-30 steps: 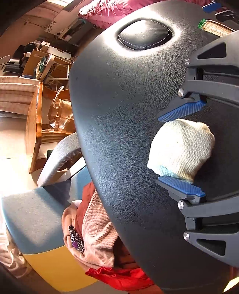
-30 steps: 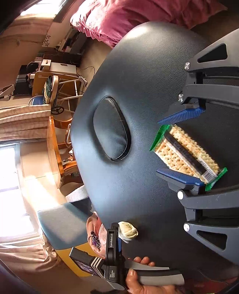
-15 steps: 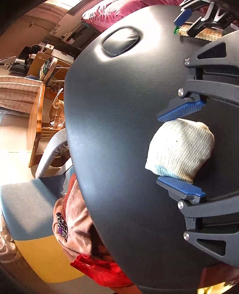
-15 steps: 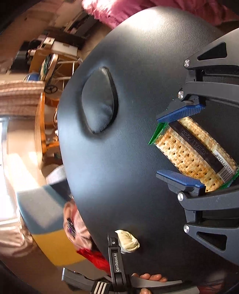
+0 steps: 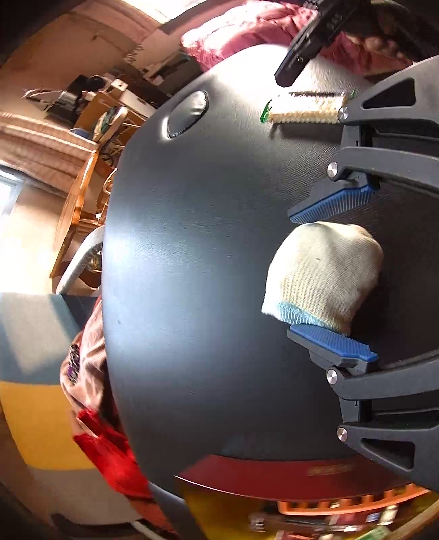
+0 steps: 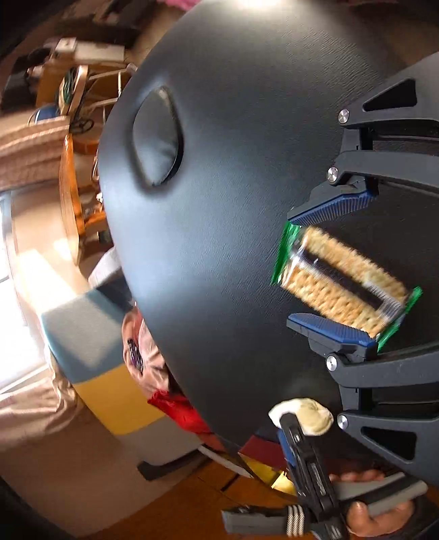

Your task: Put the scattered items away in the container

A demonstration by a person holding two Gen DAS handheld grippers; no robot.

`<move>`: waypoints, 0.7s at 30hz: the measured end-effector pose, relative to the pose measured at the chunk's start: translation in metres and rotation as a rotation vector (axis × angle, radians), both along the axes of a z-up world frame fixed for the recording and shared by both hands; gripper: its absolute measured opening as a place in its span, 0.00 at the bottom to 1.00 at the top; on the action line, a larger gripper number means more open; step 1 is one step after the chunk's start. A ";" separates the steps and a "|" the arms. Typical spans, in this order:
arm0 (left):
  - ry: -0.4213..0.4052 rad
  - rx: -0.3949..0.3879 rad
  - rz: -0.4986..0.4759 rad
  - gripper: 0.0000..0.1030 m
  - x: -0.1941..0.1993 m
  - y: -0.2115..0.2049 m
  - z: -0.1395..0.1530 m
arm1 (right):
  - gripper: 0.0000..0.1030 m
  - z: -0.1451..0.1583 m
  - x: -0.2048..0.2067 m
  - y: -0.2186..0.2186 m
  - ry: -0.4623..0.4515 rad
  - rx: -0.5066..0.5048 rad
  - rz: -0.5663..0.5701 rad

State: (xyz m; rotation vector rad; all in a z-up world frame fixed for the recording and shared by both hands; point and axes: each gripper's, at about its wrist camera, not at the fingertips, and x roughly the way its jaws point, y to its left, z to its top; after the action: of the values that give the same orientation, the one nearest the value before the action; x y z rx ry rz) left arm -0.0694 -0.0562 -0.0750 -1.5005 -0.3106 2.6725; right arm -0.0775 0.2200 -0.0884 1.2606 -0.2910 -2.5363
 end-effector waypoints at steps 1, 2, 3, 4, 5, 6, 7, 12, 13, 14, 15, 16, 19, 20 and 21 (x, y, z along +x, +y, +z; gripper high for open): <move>0.000 0.021 0.014 0.61 0.007 -0.004 0.001 | 0.55 0.000 0.005 0.000 -0.012 0.010 -0.016; 0.000 0.039 0.024 0.61 0.012 -0.007 0.001 | 0.55 -0.001 0.009 -0.001 -0.025 0.015 -0.027; -0.002 0.055 0.032 0.61 0.018 -0.010 0.002 | 0.55 0.000 0.013 -0.002 -0.036 0.018 -0.037; -0.004 0.068 0.040 0.61 0.024 -0.013 0.002 | 0.56 0.000 0.016 -0.004 -0.043 0.027 -0.046; -0.007 0.077 0.048 0.61 0.029 -0.016 0.001 | 0.57 0.000 0.018 -0.009 -0.049 0.042 -0.054; -0.009 0.086 0.055 0.62 0.034 -0.018 0.001 | 0.58 -0.001 0.018 -0.013 -0.055 0.053 -0.060; -0.010 0.093 0.063 0.62 0.039 -0.021 0.000 | 0.59 -0.002 0.017 -0.018 -0.061 0.058 -0.064; -0.012 0.119 0.080 0.62 0.056 -0.029 -0.001 | 0.60 -0.005 0.013 -0.045 -0.046 0.155 -0.055; -0.009 0.118 0.081 0.63 0.058 -0.029 0.000 | 0.59 -0.005 0.013 -0.051 -0.034 0.192 -0.045; -0.005 0.115 0.084 0.63 0.058 -0.029 0.001 | 0.55 -0.006 0.013 -0.057 -0.022 0.229 -0.034; -0.002 0.113 0.084 0.63 0.059 -0.029 0.001 | 0.53 -0.006 0.014 -0.061 -0.008 0.257 -0.023; -0.003 0.112 0.082 0.63 0.058 -0.028 0.001 | 0.52 -0.006 0.015 -0.062 0.005 0.274 -0.012; 0.003 0.099 0.065 0.64 0.052 -0.022 0.002 | 0.52 -0.005 0.020 -0.057 0.025 0.303 0.005; 0.003 0.090 0.054 0.64 0.049 -0.018 0.002 | 0.52 -0.005 0.021 -0.053 0.026 0.300 0.008; 0.002 0.081 0.038 0.64 0.046 -0.014 0.002 | 0.52 -0.005 0.022 -0.048 0.024 0.291 0.012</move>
State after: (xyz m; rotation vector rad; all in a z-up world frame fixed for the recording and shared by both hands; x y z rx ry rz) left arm -0.0232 -0.0705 -0.0728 -1.4844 -0.4458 2.6552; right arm -0.0558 0.1717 -0.0937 1.3234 0.0961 -2.6518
